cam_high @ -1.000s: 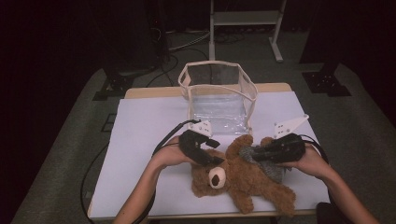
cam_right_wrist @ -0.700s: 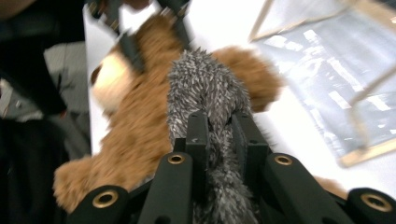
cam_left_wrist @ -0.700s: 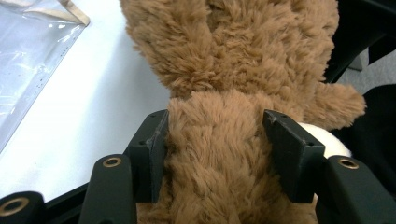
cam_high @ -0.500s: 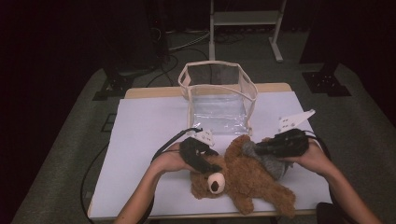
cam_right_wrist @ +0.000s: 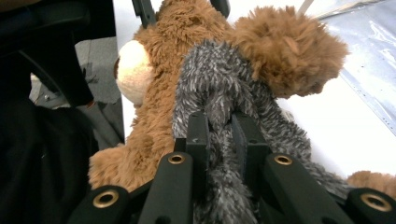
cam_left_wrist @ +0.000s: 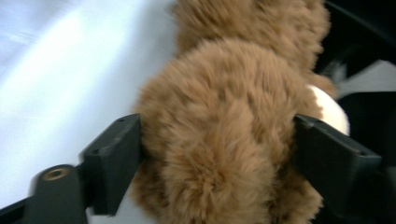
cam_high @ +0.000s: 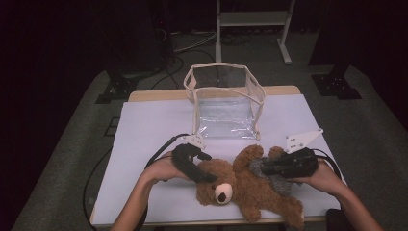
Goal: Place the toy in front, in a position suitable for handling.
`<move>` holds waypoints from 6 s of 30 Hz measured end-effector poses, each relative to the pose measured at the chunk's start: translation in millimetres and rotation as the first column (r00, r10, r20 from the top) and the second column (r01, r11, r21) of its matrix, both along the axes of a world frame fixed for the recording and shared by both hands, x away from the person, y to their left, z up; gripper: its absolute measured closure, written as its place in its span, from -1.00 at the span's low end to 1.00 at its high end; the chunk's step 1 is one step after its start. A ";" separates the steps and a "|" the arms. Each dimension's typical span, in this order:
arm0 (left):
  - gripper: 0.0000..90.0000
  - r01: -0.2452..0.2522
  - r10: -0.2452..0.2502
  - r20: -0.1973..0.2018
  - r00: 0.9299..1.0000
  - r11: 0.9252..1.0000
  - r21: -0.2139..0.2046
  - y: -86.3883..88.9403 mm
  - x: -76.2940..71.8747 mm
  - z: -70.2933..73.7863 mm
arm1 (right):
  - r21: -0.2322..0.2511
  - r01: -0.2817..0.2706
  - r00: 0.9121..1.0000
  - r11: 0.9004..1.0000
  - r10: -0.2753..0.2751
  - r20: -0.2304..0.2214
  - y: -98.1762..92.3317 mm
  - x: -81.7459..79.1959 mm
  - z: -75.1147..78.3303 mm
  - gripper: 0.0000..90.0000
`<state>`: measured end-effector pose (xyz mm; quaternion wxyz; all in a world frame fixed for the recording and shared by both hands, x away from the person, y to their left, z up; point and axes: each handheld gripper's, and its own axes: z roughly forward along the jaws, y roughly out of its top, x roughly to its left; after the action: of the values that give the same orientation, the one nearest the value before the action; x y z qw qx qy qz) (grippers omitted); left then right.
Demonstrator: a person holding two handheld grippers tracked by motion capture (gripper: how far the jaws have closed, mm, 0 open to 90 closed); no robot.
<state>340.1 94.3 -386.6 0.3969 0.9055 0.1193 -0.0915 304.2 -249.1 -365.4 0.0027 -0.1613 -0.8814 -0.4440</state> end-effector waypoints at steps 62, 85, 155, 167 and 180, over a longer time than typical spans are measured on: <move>0.11 -0.013 -0.015 0.312 0.950 0.996 0.090 -2.6 -19.7 20.3 | 0.087 0.034 0.997 0.996 -0.040 0.072 16.7 23.5 34.6 0.74; 0.09 -0.017 0.004 0.290 0.957 0.999 0.042 4.1 -26.5 16.4 | -0.075 0.008 0.999 0.997 -0.005 0.041 15.9 15.3 13.3 0.73; 0.00 -0.032 0.055 0.228 0.972 0.994 -0.103 30.5 -36.3 9.5 | -0.115 -0.191 0.981 0.975 0.194 0.019 91.3 15.7 19.2 0.74; 0.07 -0.021 0.049 0.241 0.969 0.993 -0.116 27.8 -39.6 4.9 | -0.147 -0.285 0.953 0.947 0.297 0.064 159.3 20.8 38.1 0.74; 0.00 -0.018 0.047 0.245 0.968 0.993 -0.119 27.9 -42.2 3.6 | -0.163 -0.230 0.971 0.959 0.238 0.029 113.9 19.3 25.0 0.74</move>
<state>297.9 122.3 -383.0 0.4622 0.8831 0.0784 0.0217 323.6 -135.2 -340.5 0.0209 -0.0447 -0.9265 -0.3730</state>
